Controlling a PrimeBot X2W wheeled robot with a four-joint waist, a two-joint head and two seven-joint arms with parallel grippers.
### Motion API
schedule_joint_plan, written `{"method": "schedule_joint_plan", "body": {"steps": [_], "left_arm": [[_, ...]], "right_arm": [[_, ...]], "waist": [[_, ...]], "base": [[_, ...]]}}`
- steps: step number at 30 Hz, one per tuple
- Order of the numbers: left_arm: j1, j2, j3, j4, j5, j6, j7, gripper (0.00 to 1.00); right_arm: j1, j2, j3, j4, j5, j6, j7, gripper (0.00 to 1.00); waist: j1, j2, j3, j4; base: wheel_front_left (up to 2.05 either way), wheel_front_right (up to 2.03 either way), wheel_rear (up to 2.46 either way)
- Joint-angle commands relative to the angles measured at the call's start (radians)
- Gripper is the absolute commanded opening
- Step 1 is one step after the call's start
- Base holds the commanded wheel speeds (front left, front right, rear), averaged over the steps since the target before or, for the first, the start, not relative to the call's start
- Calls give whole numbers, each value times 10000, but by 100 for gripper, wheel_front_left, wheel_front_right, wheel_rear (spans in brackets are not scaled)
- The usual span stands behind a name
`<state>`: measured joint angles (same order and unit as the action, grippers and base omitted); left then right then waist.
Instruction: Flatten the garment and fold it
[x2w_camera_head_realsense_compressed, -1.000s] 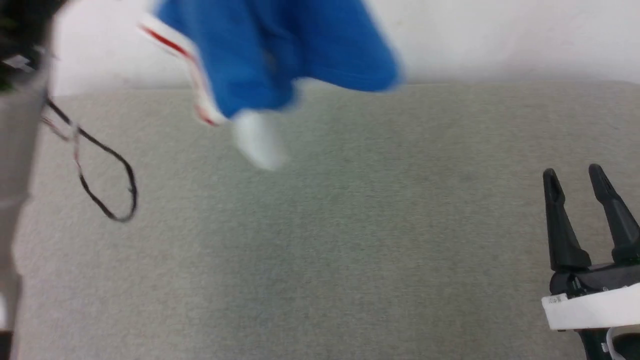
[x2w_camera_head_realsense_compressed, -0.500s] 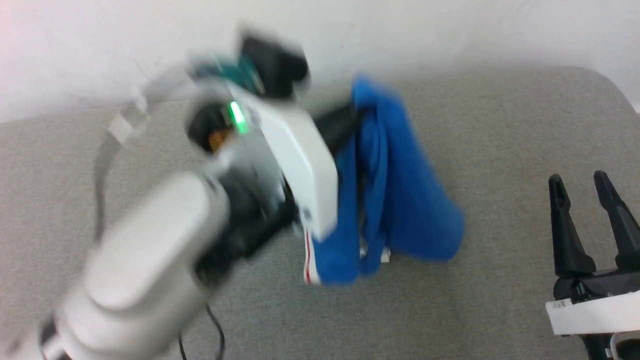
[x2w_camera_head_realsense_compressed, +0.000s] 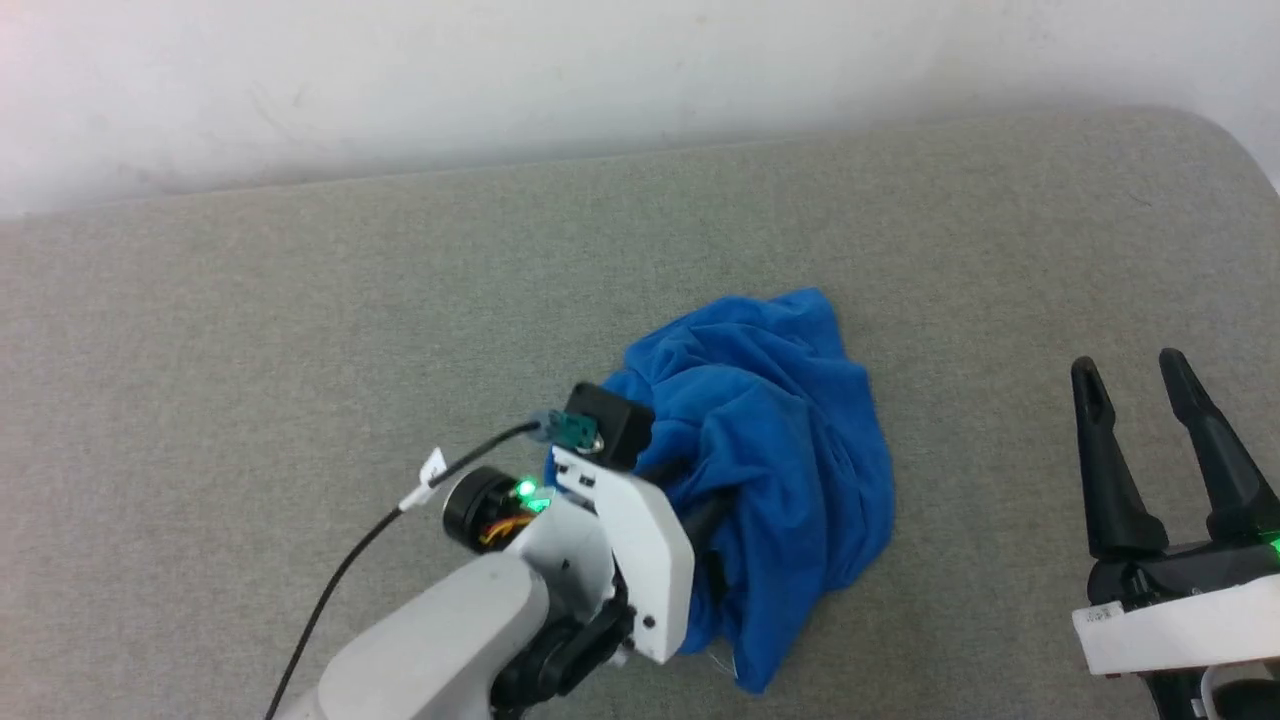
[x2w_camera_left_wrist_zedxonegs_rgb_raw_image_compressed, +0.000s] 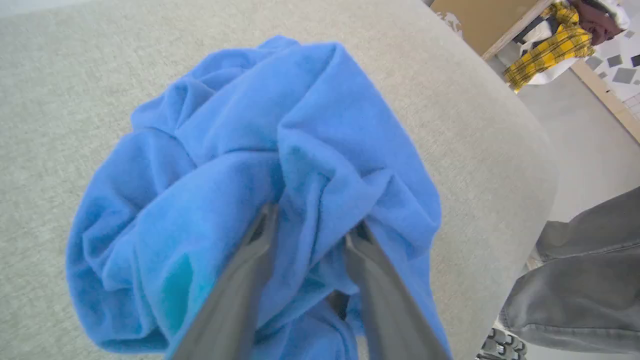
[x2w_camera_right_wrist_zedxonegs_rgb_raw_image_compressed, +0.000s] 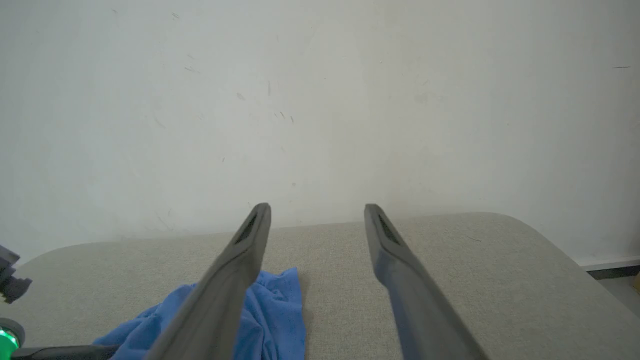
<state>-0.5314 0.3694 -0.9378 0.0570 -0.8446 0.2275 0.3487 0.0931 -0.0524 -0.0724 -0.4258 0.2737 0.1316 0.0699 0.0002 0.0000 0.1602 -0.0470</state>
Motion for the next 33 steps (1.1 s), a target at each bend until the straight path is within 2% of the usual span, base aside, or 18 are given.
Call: {"method": "schedule_joint_plan", "body": {"steps": [1, 4, 7, 12, 19, 24, 28, 33], "left_arm": [[-51, -82, 225, -117, -69, -95, -269, 100], [-83, -41, 893, -703, -286, 46, -844, 100], [7, 198, 1816, -1608, -353, 487, -1630, 100], [495, 1106, 3390, -3085, 588, 1647, -3547, 100], [2506, 2368, 4471, -4485, 1687, 2534, -5521, 100], [4210, 2753, 4834, -4832, 2047, 2892, -5953, 100], [6208, 2750, 4930, -4688, 2379, 3145, -6079, 100], [7191, 2317, 5168, -4507, 2774, 2778, -6100, 100]], "right_arm": [[169, 22, -51, 46, -24, -9, 17, 100], [261, 22, -100, 57, -38, -9, 85, 100], [388, 22, -157, 48, -12, -9, 139, 100], [665, 22, -270, -15, 63, -9, 153, 100], [1055, 22, -420, 3, 186, -9, 1, 100], [1302, 22, -525, 39, 253, -9, -97, 100], [1647, 22, -546, 145, 340, -9, -202, 100], [1920, 22, -542, 212, 463, -9, -278, 100]], "waist": [[-2, 0, -214, 164], [-2, 0, -495, 297], [-2, 0, -768, 438], [-2, 0, -1014, 623], [-2, 0, -1108, 702], [-2, 0, -1193, 644], [-2, 0, -1312, 610], [-2, 0, -1328, 738]], "base": [[0, 0, 0], [0, 0, 0], [0, 0, 0], [0, 0, 0], [0, 0, 0], [0, 0, 0], [0, 0, 0], [0, 0, 0]]}}
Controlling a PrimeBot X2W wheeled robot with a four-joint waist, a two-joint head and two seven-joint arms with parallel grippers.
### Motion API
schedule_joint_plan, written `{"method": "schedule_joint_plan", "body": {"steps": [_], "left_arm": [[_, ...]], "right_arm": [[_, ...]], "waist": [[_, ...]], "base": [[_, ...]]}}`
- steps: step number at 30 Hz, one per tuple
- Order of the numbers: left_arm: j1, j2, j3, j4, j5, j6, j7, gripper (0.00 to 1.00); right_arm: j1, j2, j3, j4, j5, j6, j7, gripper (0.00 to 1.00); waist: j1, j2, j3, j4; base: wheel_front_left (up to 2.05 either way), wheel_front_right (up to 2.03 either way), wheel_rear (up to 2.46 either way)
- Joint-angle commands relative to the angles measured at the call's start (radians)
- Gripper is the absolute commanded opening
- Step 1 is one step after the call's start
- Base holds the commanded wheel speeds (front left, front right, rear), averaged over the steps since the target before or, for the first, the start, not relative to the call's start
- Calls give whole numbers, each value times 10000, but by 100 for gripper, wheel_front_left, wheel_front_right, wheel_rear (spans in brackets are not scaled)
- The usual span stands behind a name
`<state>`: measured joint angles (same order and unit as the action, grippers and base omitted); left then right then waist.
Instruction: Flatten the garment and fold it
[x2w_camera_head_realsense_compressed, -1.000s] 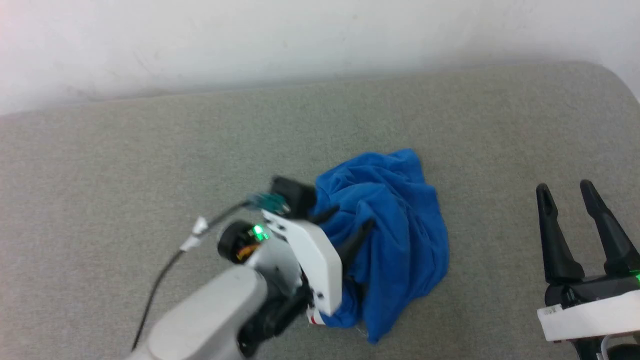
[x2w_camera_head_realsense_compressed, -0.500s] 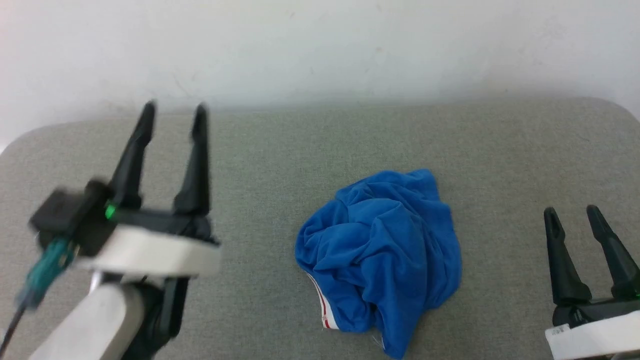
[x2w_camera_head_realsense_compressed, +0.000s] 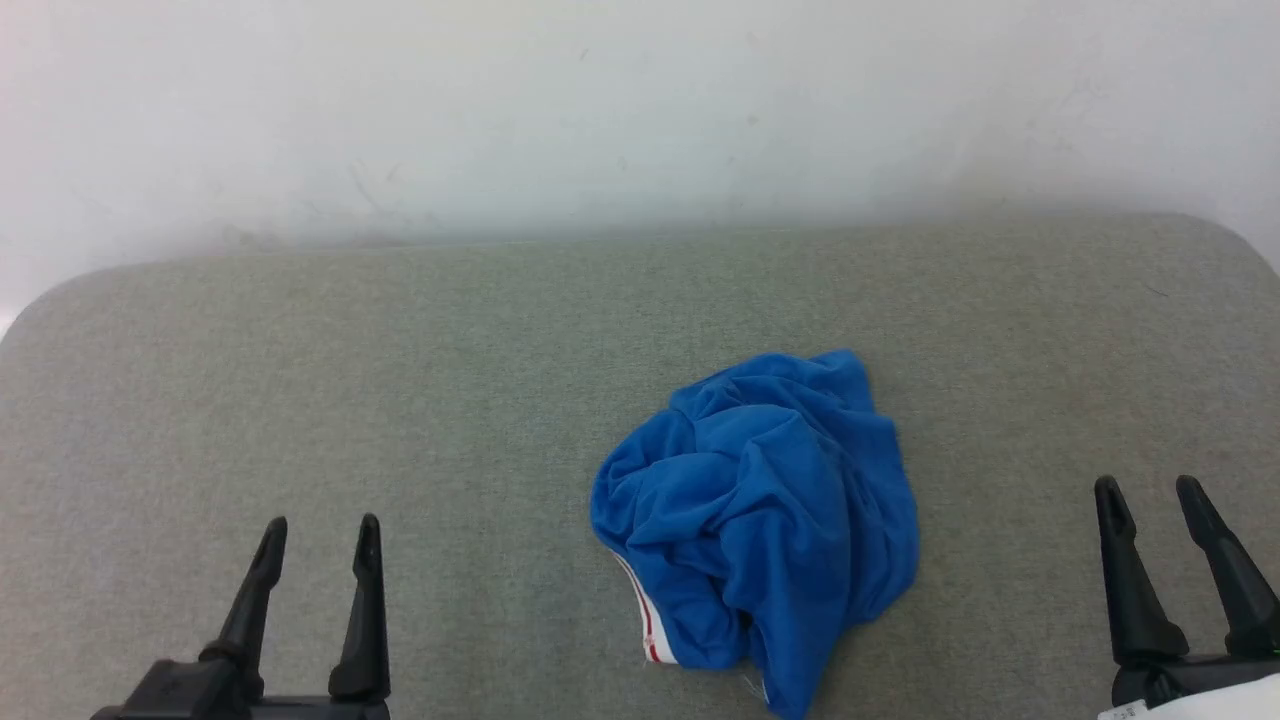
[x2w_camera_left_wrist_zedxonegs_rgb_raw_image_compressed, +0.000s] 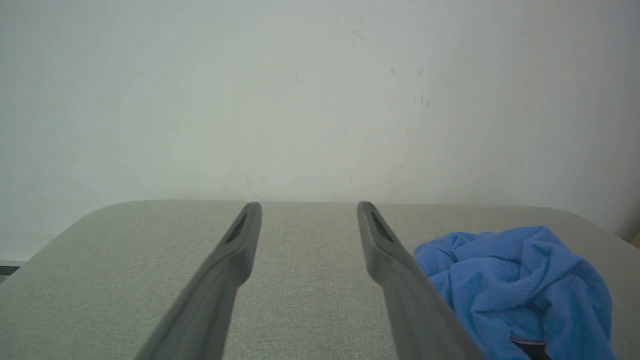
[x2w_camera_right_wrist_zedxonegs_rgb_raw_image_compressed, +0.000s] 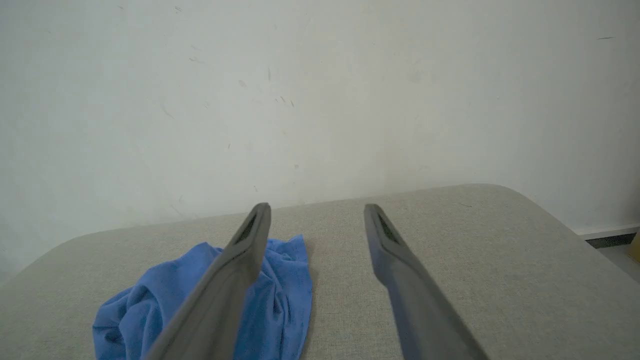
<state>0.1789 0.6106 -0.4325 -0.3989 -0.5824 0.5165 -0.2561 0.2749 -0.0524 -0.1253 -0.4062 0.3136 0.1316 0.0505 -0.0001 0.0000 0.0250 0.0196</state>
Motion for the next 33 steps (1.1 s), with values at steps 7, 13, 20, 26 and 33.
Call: {"method": "schedule_joint_plan", "body": {"steps": [7, 13, 20, 26, 33], "left_arm": [[188, -555, 511, 171, 569, -745, -55, 100], [-186, -1021, 747, 159, 757, -1281, -55, 100], [-723, -1485, 789, 272, 935, -1779, -56, 100], [-1076, -1856, 793, 543, 1061, -2149, -56, 100], [-1443, -2302, 733, 900, 1181, -2555, -56, 100]], "right_arm": [[-70, 22, -104, -124, -162, -9, 88, 100], [-1668, -1, -7, -526, -1194, -9, 1425, 100], [-4384, -177, -115, 676, -1185, -9, 4610, 100], [-5778, -436, 98, 2302, -1171, -9, 6720, 100], [-5888, -622, 147, 3790, -1437, -9, 8147, 100]], "waist": [[1, 0, 232, 331], [1, 0, 781, 536], [1, 0, 1700, 765], [1, 0, 2346, 1025], [1, 0, 2818, 1546]], "base": [[0, 0, 0], [0, 0, 0], [0, 0, 0], [0, 0, 0], [0, 0, 0]]}}
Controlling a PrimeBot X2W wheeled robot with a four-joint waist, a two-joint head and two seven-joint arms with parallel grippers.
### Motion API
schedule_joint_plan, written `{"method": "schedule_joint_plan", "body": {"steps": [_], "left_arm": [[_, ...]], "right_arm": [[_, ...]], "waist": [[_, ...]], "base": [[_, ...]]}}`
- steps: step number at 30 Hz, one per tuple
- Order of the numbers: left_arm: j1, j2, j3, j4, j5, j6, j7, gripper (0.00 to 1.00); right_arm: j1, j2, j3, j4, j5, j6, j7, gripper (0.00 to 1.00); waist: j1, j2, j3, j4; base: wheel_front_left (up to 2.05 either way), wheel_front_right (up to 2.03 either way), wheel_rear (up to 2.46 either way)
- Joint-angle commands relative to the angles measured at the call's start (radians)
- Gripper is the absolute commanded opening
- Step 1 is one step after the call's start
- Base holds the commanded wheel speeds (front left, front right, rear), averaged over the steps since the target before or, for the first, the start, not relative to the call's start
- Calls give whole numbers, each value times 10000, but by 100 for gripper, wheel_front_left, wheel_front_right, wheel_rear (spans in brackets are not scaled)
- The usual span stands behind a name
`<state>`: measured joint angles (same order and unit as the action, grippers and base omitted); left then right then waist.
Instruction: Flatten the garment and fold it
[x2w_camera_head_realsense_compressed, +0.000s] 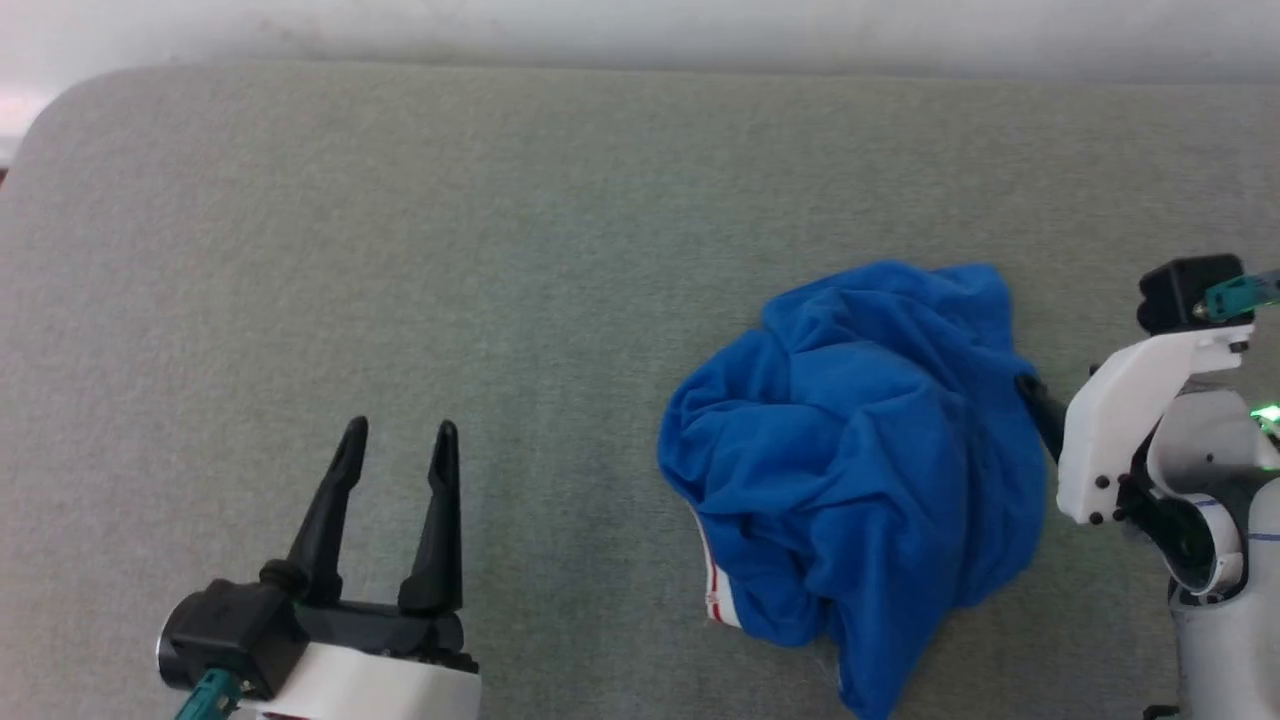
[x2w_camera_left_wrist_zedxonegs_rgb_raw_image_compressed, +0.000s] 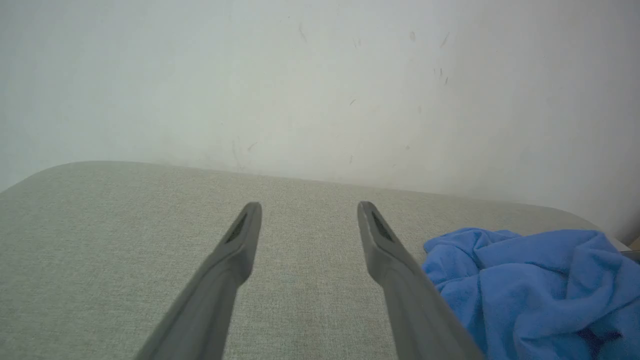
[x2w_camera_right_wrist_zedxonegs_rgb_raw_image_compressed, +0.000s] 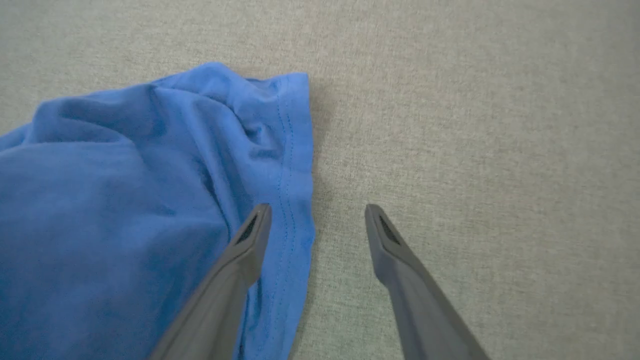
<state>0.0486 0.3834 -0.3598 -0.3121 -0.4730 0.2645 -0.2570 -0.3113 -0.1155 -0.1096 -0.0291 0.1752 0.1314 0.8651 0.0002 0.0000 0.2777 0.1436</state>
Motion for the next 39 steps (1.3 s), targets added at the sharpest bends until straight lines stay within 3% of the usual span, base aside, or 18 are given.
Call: {"method": "schedule_joint_plan", "body": {"steps": [1, 7, 10, 15, 22, 28, 34, 39], "left_arm": [[-174, -80, 7, 69, 101, -87, -47, 100], [-329, -293, 43, 284, 169, -355, -47, 100], [-432, -394, 19, 410, 175, -462, -47, 100], [-522, -481, 30, 657, 181, -574, -47, 100], [-116, -331, 127, 744, 157, -516, -23, 100], [349, -86, 253, 422, 143, -283, 223, 100], [786, 128, 368, 46, 136, -87, 388, 100], [894, 164, 315, -113, 130, -39, 484, 100]], "right_arm": [[-8, 34, -28, 135, -78, -7, 58, 100], [99, 139, 9, 802, 37, -7, -23, 100], [126, 198, -209, 1164, -95, -7, -235, 0], [-110, 226, -229, 1423, -170, -7, -824, 0], [-1195, 168, -105, 665, 626, -7, -1503, 0], [-1587, -308, -1078, -551, 1192, -7, -1410, 0], [473, -764, -3477, -1756, 1509, -7, -1062, 0], [3533, -8, -5061, -1912, 1497, -7, -1607, 0]], "waist": [[-2, 0, 343, 370], [-2, 0, 555, 659], [-2, 0, 592, 713], [-2, 0, 284, 592], [-2, 0, -833, 33], [-2, 0, -1534, -336], [-2, 0, -1673, -392], [-2, 0, -1556, -229]], "base": [[0, 0, 0], [0, 0, 0], [0, 0, 0], [0, 0, 0], [0, 0, 0], [0, 0, 0], [0, 0, 0], [0, 0, 0]]}}
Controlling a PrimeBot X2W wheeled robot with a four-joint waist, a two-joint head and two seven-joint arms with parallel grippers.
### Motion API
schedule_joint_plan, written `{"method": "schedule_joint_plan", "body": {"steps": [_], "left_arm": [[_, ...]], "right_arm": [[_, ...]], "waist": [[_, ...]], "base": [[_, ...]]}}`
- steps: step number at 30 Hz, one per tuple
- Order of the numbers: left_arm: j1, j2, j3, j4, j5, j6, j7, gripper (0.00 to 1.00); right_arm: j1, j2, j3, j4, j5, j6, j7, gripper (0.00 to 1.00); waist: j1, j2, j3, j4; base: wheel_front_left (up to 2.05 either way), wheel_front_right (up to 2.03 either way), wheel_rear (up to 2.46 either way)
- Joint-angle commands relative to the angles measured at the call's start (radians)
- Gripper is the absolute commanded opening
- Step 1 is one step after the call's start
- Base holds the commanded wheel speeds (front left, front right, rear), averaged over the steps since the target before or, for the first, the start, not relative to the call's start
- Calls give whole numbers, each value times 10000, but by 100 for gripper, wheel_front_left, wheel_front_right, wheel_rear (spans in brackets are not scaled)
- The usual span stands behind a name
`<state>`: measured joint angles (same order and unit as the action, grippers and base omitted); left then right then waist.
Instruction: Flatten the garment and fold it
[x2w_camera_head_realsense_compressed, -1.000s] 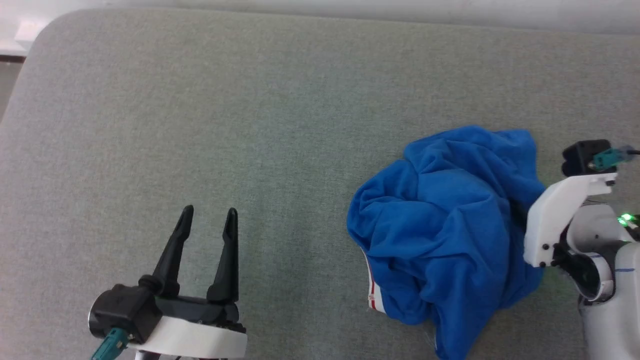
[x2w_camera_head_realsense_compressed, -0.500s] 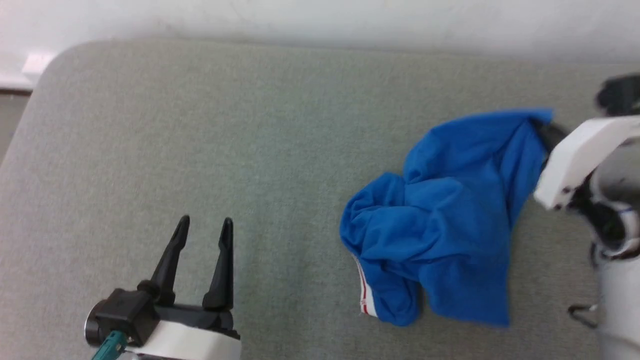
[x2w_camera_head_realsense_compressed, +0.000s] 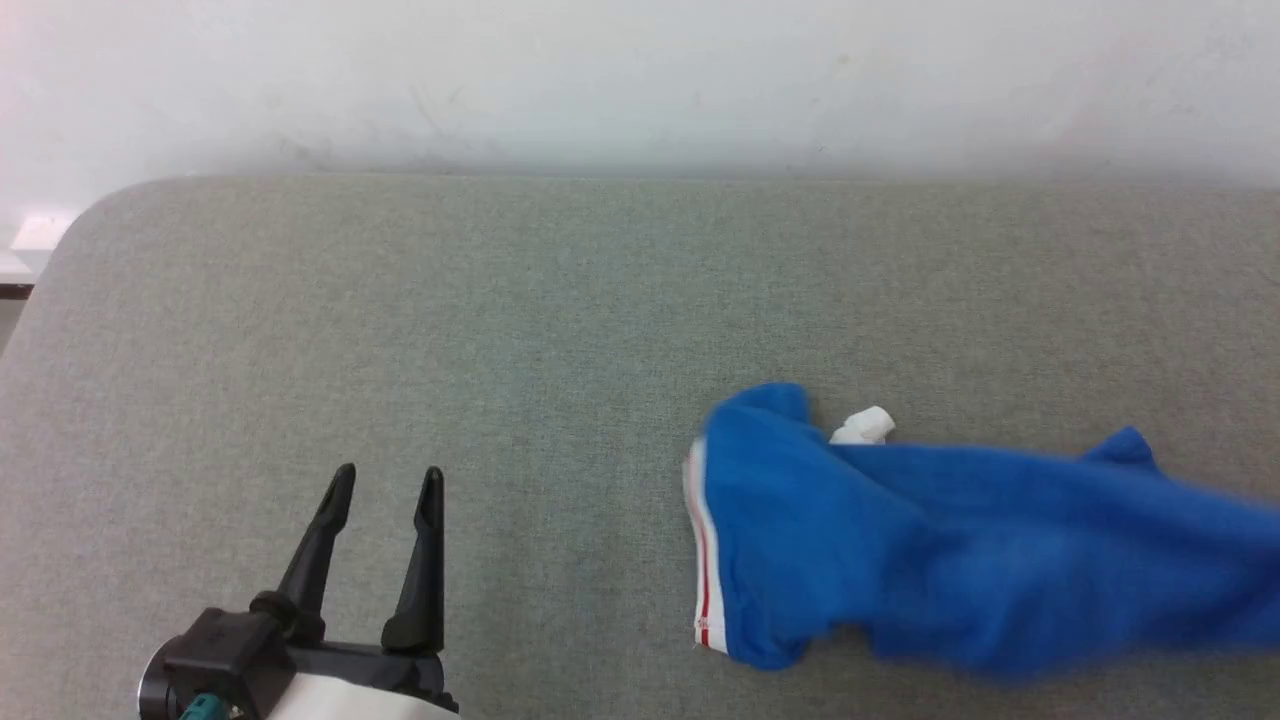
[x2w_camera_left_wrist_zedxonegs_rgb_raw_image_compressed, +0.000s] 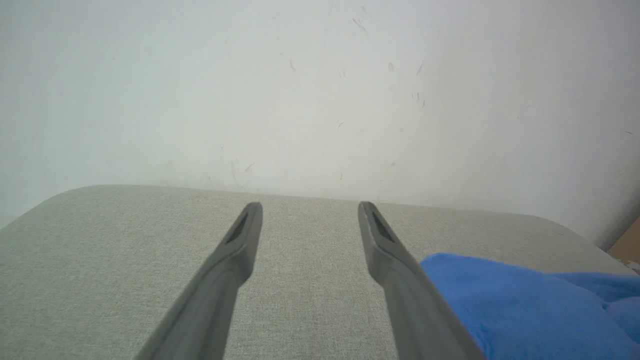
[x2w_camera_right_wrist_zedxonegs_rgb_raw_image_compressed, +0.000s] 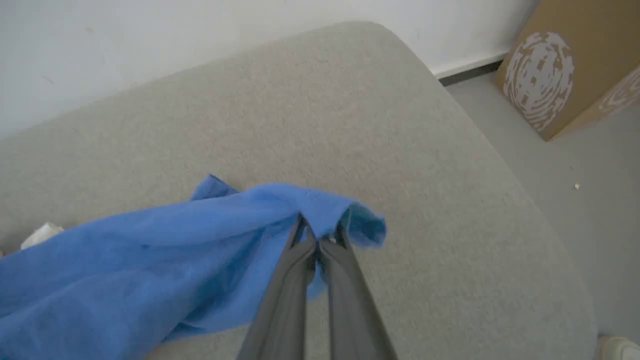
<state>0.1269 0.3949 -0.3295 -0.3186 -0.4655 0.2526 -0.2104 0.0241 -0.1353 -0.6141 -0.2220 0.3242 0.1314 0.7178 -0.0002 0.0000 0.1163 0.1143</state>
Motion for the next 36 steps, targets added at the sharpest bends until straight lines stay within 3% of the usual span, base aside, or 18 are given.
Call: {"method": "schedule_joint_plan", "body": {"steps": [1, 6, 7, 8, 11, 14, 19, 22, 27, 36], "left_arm": [[120, 60, 12, -68, 55, 94, 41, 100], [206, 219, 54, -166, 71, 167, 232, 100], [209, 249, 64, -192, 70, 178, 273, 100], [204, 275, 76, -220, 67, 189, 314, 100], [185, 319, 102, -280, 61, 208, 370, 100], [147, 336, 121, -339, 54, 226, 385, 100], [79, 222, 104, -403, 4, 235, 272, 100], [-39, 122, 53, -365, -27, 174, 165, 100], [-311, -48, -38, -175, -84, 22, 6, 100], [-729, -294, -192, 183, -112, -203, -185, 100]], "right_arm": [[633, 394, -191, 112, 64, -7, -287, 0], [1792, 815, -98, 964, 292, -7, -1136, 0], [1816, 830, 29, 1112, 283, -7, -1331, 6], [1789, 837, 193, 1214, 295, -7, -1503, 100], [1607, 844, 459, 1258, 332, -7, -1721, 100], [1257, 814, 1242, 519, 342, -7, -1605, 100], [33, 410, 2343, -1483, 928, -7, -282, 100], [-773, 48, 3014, -2003, 778, -7, 502, 100], [-1751, -348, 4151, -1387, 376, -7, 1594, 100], [-1836, -1015, 5916, 336, 278, -7, 3648, 100]], "waist": [[2, 0, 67, 81], [2, 0, 46, 47], [2, 0, 32, 38], [2, 0, 9, 29], [2, 0, -23, 12], [2, 0, -40, 28], [2, 0, 163, 128], [2, 0, 430, 292], [2, 0, 922, 705], [2, 0, 1517, 1441]], "base": [[0, 0, 0], [0, 0, 0], [0, 0, 0], [0, 0, 0], [0, 0, 0], [0, 0, 0], [0, 0, 0], [0, 0, 0], [0, 0, 0], [0, 0, 0]]}}
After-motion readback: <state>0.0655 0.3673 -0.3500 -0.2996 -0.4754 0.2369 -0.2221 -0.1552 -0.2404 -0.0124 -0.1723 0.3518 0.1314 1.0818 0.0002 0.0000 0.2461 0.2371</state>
